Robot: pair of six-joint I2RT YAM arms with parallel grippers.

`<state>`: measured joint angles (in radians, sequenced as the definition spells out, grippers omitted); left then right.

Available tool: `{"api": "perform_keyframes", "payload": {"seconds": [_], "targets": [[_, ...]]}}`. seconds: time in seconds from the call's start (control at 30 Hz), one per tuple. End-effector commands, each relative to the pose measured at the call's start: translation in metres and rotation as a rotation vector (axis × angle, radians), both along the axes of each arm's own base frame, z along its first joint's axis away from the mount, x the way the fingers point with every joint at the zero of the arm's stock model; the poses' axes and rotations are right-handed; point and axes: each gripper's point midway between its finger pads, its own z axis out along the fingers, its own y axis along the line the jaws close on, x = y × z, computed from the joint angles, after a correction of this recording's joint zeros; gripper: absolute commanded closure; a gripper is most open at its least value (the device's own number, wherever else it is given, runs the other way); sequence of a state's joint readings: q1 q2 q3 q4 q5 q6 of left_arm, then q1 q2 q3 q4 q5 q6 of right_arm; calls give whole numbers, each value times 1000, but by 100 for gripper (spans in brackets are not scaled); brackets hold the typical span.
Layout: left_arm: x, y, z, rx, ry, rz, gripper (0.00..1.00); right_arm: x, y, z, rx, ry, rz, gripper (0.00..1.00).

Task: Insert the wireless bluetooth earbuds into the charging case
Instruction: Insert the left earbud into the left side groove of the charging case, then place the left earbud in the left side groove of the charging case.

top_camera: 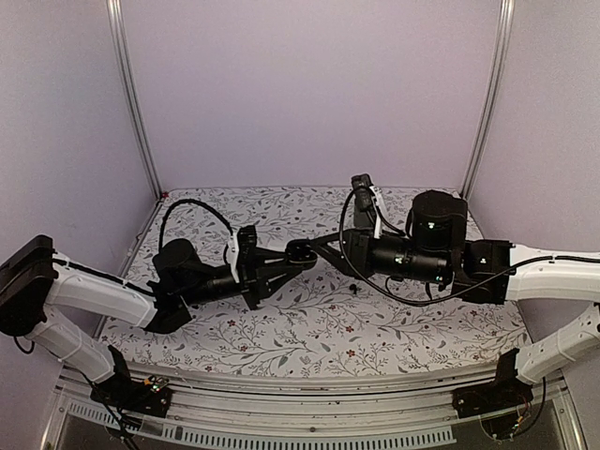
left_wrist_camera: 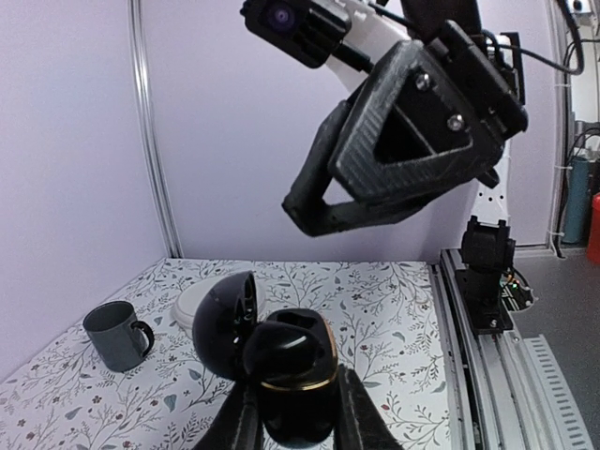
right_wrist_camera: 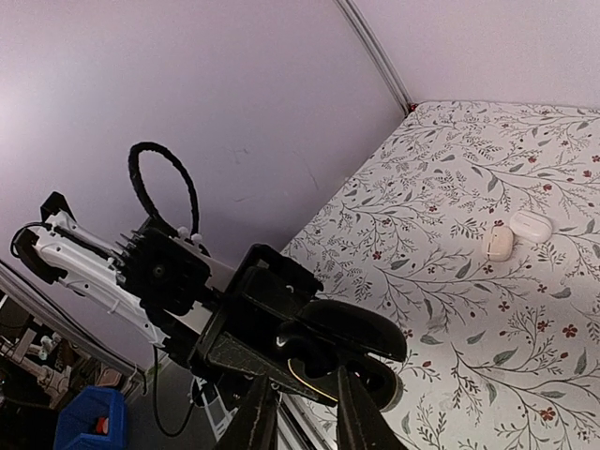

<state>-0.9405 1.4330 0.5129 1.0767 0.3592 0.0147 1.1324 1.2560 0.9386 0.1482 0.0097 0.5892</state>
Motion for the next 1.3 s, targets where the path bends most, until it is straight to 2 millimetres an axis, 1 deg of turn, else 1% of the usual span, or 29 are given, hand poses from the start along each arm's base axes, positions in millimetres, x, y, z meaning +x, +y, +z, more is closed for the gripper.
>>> {"api": "perform_keyframes", "payload": {"seconds": [0.0, 0.07, 0.3, 0.33, 0.47, 0.57, 0.7, 0.83, 1.0, 1.27], "targets": [[-2, 0, -2, 21, -5, -1, 100, -9, 3, -3, -100, 3, 44, 73], [0, 0, -4, 20, 10, 5, 100, -8, 5, -3, -128, 12, 39, 72], [3, -2, -8, 20, 41, 8, 100, 0, 17, -28, -307, 54, 8, 68], [3, -2, -9, 22, 44, 8, 100, 2, 18, -24, -314, 51, -4, 68], [3, -2, -13, 30, 57, 7, 100, 8, 16, -24, -336, 59, -45, 65], [4, -3, -16, 38, 68, 8, 100, 8, 17, -20, -339, 51, -55, 65], [5, -3, -19, 43, 84, 11, 100, 6, 21, -19, -364, 42, -65, 65], [6, -4, -22, 47, 94, 15, 100, 5, 23, -23, -386, 58, -70, 65], [8, -5, -22, 50, 100, 17, 100, 6, 27, -33, -446, 86, -92, 65], [8, -7, -28, 61, 116, 13, 100, 13, 32, -33, -485, 81, -132, 65]]}}
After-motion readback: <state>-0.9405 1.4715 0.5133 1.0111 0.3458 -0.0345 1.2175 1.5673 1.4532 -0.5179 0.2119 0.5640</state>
